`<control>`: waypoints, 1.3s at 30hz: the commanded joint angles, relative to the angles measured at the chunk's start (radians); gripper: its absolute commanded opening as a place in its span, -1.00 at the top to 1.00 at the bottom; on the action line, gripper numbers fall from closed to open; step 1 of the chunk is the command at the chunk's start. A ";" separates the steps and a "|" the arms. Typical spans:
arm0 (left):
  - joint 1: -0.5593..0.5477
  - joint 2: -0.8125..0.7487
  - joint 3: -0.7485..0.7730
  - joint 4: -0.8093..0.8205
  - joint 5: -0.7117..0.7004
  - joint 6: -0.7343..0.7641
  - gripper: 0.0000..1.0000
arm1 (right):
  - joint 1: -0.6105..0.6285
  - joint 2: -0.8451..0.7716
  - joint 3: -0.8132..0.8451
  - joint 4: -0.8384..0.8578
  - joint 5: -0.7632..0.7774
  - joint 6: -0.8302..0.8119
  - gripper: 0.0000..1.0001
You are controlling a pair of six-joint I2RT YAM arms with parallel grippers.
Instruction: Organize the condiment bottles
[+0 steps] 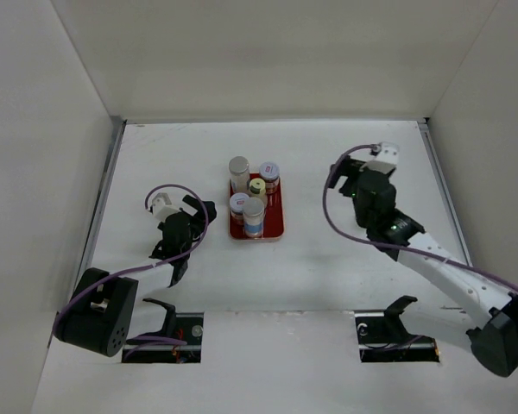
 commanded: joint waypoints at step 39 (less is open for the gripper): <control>0.000 -0.006 0.013 0.056 0.000 -0.010 -1.00 | 0.025 0.360 0.124 0.149 -0.191 0.175 0.23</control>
